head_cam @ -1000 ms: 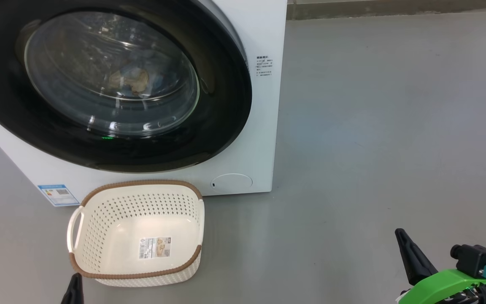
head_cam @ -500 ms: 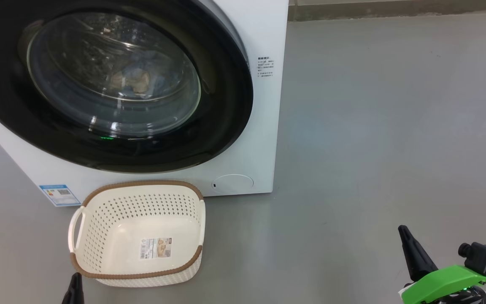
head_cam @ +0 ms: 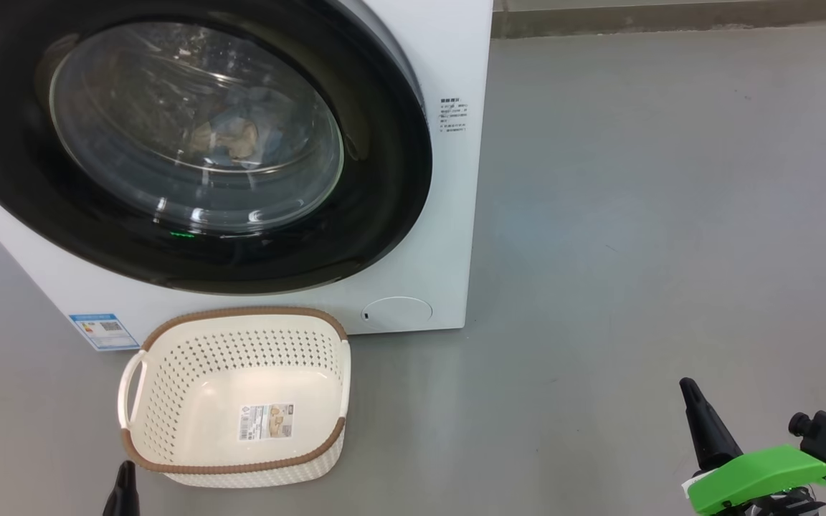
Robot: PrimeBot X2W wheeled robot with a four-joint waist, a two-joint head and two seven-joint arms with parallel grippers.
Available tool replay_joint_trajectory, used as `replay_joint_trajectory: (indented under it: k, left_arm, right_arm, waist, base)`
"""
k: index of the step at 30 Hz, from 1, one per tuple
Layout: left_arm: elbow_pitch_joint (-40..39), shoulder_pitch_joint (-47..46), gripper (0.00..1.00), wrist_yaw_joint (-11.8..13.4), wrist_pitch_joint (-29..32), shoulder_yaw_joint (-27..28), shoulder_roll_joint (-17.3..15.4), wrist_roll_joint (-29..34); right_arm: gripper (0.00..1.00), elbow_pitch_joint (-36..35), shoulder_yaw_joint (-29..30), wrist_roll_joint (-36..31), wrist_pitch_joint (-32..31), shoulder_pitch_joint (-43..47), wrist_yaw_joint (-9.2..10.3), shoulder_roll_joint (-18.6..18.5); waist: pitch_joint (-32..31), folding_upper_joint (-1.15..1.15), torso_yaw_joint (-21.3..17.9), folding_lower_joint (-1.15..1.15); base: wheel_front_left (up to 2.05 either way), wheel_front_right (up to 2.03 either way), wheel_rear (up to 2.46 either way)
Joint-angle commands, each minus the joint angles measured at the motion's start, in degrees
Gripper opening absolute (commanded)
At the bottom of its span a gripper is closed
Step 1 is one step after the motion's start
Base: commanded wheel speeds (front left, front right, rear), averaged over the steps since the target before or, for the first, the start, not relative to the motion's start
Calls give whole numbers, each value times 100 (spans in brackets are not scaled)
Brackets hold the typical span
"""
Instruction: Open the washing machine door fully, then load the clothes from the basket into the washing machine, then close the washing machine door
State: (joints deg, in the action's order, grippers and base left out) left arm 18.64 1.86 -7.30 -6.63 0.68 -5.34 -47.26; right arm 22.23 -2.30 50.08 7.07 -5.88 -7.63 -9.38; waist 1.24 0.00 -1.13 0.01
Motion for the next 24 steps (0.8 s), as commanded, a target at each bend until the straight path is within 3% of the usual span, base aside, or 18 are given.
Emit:
replay_joint_trajectory:
  k: [1,24]
  left_arm:
    - [-160,-276,0,-8,30,133,-67,-170]
    - [-249,-432,0,-11,409,268,26,-1442]
  right_arm:
    - [0,-177,46,139,-36,-101,5,-43]
    - [0,-367,295,1337,-427,-81,8,161]
  waist:
    - [-2,0,2,-1]
    - [-33,0,35,-1]
  base:
    - [0,0,0]
    - [0,0,0]
